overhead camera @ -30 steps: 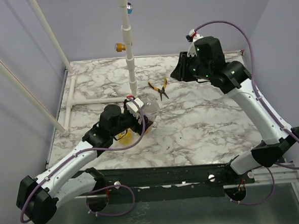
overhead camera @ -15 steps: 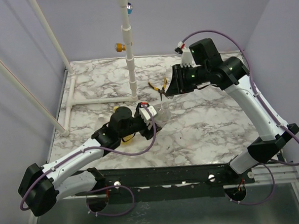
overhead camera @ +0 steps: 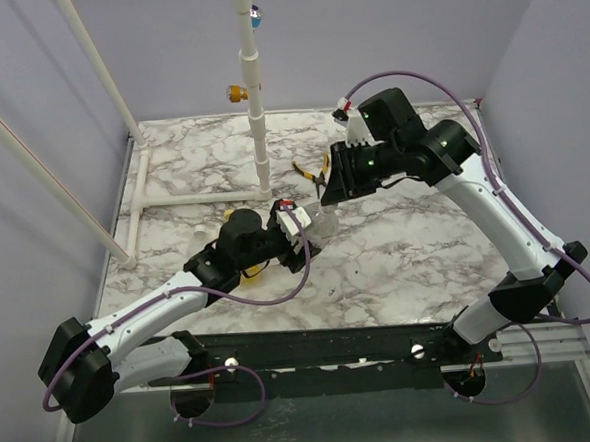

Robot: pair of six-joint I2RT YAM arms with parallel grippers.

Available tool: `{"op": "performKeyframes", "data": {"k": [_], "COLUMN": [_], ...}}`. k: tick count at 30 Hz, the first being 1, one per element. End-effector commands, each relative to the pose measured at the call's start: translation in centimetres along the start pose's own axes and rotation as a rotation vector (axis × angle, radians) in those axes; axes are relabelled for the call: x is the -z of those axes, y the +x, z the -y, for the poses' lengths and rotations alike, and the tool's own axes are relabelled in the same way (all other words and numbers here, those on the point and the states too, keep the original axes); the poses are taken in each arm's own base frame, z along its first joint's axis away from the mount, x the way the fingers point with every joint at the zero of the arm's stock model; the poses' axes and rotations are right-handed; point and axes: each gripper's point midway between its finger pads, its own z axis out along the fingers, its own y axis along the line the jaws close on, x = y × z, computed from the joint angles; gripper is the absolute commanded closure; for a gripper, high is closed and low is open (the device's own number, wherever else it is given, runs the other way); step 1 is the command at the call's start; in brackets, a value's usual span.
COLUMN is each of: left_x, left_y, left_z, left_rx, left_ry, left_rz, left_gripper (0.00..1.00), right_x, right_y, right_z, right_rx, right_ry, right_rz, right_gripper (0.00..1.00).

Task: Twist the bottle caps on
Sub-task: Screw the bottle cap onto the plastic bottle.

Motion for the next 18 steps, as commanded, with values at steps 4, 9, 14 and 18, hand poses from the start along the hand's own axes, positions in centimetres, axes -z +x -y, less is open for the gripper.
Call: {"op": "performKeyframes", "data": {"k": [4, 9, 14, 18], "left_x": [-0.3, -0.4, -0.4, -0.3], "left_y": [-2.6, -2.9, -3.5, -4.9], "left_z": [-0.2, -0.4, -0.4, -0.4], "left_rx": [-0.009, -0.002, 0.015, 0.051], "left_ry": [0.000, -0.007, -0.010, -0.015], "left_rz": [0.075, 0.084, 0.105, 0.168], "left_gripper": [1.00, 1.00, 1.00, 1.00], "right_x": [0.2, -0.4, -0.6, -0.6], "right_y": [0.1, 0.7, 0.8, 0.2], "right_z": [0.5, 0.4, 0.8, 0.6], "right_rx": [0.009, 0.039, 0.036, 0.023], "right_ry": [0.104, 0.159, 0.190, 0.176], "right_rz": [0.048, 0.047, 0.068, 0.117], "right_gripper": [0.85, 0.85, 0.85, 0.85]}}
